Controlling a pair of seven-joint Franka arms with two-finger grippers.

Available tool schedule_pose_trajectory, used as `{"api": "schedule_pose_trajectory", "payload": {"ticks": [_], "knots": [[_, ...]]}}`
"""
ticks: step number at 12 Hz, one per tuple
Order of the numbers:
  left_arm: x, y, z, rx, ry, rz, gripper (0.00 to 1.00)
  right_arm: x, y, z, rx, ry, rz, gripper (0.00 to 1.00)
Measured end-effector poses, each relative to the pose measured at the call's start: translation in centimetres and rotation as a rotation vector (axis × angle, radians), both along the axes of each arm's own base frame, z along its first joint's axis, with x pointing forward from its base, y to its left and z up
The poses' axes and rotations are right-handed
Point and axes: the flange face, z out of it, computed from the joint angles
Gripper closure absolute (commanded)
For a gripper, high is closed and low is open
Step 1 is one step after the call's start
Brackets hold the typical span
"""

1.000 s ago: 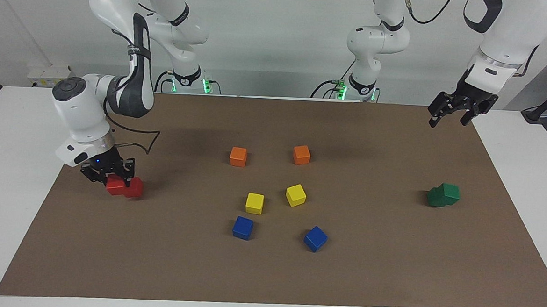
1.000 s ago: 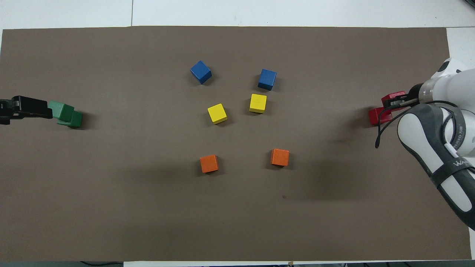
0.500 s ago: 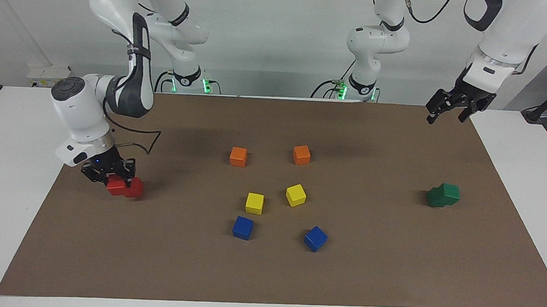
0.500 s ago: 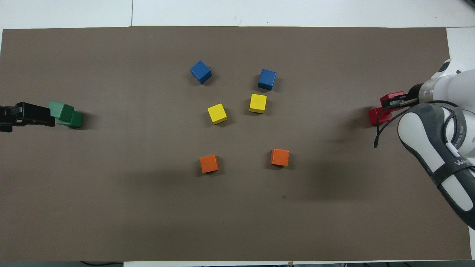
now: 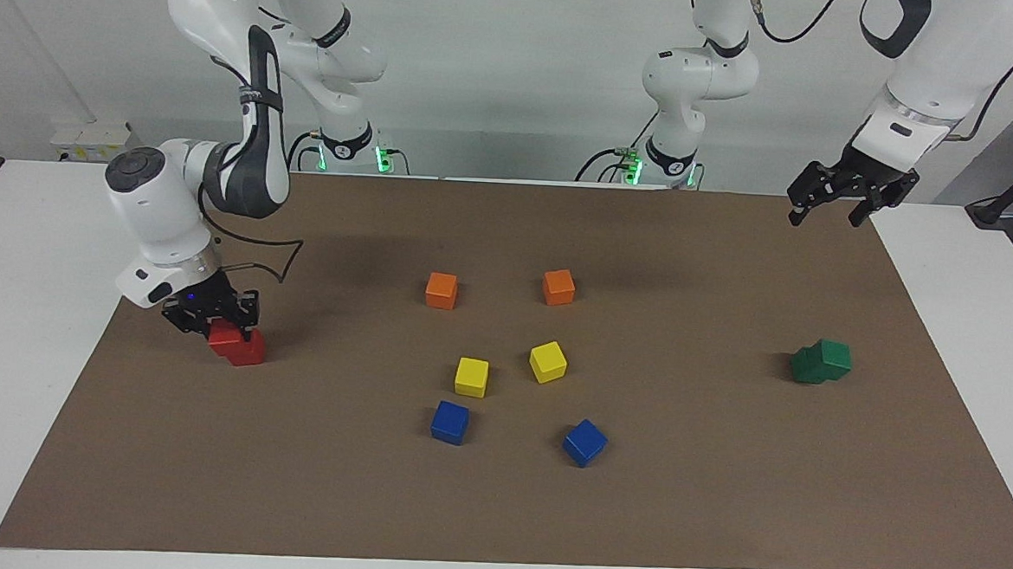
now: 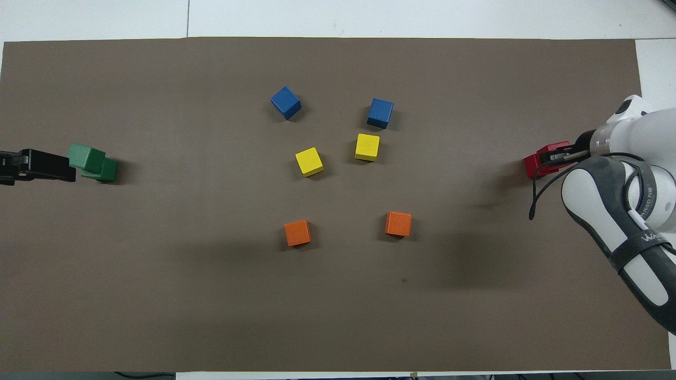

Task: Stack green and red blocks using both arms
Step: 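Open the right gripper on the red stack and draw it back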

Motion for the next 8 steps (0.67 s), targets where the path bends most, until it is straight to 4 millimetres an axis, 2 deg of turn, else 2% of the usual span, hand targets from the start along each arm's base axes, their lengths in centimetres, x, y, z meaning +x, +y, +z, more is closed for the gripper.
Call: {"api": "schedule_pose_trajectory", "payload": {"ticks": [8], "knots": [[0.00,0.09,0.04,0.000,-0.001,-0.004,0.00,-0.58,0.07,-0.20,0.001,0.008,0.000,0.82]]}}
